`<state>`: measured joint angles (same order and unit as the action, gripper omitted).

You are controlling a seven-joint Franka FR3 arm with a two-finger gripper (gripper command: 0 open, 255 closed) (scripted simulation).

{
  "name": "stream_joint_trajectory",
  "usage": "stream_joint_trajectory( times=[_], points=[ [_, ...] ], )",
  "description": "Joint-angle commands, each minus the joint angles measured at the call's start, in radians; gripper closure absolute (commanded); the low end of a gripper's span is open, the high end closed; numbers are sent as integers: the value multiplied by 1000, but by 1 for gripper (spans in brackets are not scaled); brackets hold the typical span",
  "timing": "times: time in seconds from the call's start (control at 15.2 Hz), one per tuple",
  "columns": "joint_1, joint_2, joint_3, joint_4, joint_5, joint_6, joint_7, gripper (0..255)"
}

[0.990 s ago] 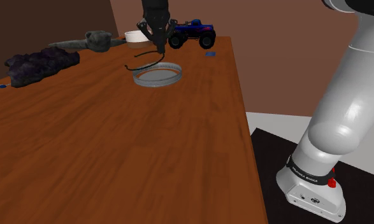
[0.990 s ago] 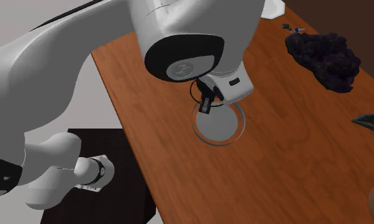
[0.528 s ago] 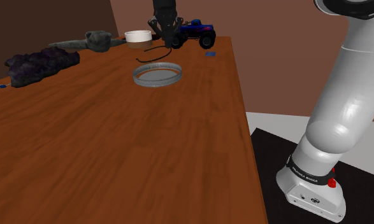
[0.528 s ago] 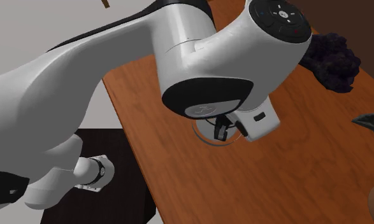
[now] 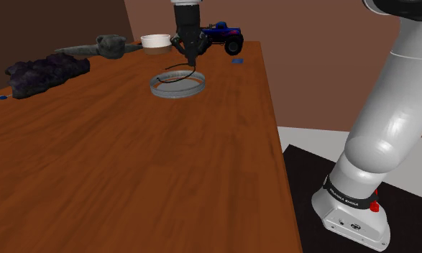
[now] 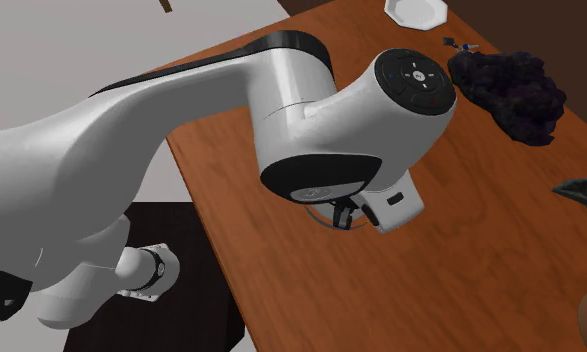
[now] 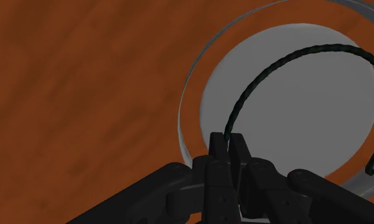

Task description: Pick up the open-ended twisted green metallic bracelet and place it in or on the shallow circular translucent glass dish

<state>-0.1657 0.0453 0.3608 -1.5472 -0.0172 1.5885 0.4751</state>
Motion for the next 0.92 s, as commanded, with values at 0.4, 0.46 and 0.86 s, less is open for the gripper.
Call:
stream_joint_trajectory(
  times=[0.4, 0.46, 0.86],
  points=[
    [-3, -18, -2, -109, 6, 93, -4, 255],
    [-3, -18, -2, -109, 6, 93, -4, 255],
    [-3, -18, -2, -109, 6, 92, -4, 0]
  ],
)
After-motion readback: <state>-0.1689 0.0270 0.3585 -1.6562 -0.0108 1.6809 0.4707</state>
